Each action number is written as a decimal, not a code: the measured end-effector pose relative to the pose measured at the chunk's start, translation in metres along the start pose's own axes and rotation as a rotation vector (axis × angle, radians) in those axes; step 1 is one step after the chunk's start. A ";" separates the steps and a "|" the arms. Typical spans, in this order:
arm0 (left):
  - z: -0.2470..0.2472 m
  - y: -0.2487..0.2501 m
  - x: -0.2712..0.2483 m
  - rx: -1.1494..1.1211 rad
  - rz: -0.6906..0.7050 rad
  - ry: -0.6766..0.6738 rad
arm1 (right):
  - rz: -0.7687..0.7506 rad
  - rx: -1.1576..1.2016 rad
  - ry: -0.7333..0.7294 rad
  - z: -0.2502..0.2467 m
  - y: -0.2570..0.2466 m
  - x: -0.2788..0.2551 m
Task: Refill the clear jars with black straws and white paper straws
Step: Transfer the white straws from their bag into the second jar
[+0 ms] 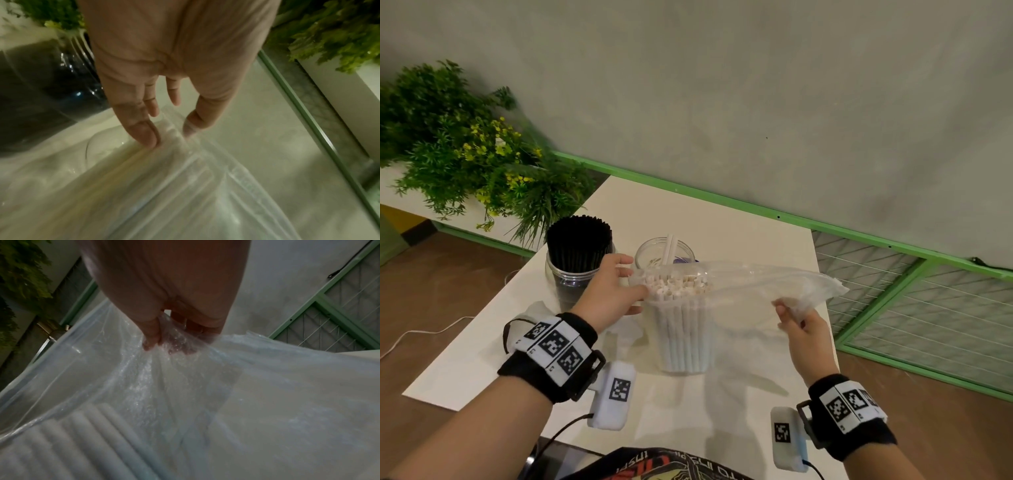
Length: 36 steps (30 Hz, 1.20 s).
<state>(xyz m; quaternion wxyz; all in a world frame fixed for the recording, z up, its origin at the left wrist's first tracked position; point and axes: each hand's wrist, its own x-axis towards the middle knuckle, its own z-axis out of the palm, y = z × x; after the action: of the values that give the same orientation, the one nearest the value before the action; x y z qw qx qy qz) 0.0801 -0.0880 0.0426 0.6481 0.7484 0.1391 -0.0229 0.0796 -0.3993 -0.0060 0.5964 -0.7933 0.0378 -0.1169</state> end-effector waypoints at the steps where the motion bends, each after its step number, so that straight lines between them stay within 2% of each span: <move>1: 0.001 -0.001 0.000 -0.004 0.007 -0.031 | 0.003 0.009 -0.001 0.002 0.000 -0.001; 4: 0.003 -0.008 0.001 0.104 0.050 -0.122 | 0.015 0.025 -0.015 0.005 0.000 -0.003; 8: 0.005 -0.015 0.005 0.126 0.023 -0.152 | 0.035 0.047 -0.016 0.006 0.002 -0.003; 13: 0.006 -0.014 0.010 -0.123 -0.156 -0.109 | 0.052 0.063 -0.021 0.007 0.003 -0.003; 15: 0.007 -0.013 0.013 -0.153 -0.200 -0.084 | 0.061 0.075 -0.023 0.006 0.003 -0.003; 23: 0.011 -0.023 0.016 -0.131 -0.181 -0.125 | 0.074 0.079 -0.039 0.009 0.003 -0.004; 27: 0.009 -0.026 0.019 -0.119 -0.207 -0.094 | 0.084 0.099 -0.041 0.009 0.003 -0.004; 30: 0.008 -0.019 0.019 0.145 -0.018 -0.012 | 0.100 0.126 -0.084 0.009 0.004 -0.005; 33: 0.016 0.003 0.004 0.356 0.340 0.028 | 0.109 0.179 -0.175 0.013 0.000 -0.007; 35: 0.024 0.016 -0.006 0.529 0.498 -0.073 | 0.117 0.222 -0.213 0.018 -0.004 -0.007; 36: 0.030 0.019 -0.008 0.637 0.518 -0.139 | 0.127 0.246 -0.223 0.022 -0.007 -0.007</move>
<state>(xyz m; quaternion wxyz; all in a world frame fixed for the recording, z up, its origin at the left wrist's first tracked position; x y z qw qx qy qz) 0.0810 -0.1206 0.0575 0.3763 0.9185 -0.1118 0.0486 0.0773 -0.3751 -0.0066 0.6957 -0.7183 0.0068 0.0062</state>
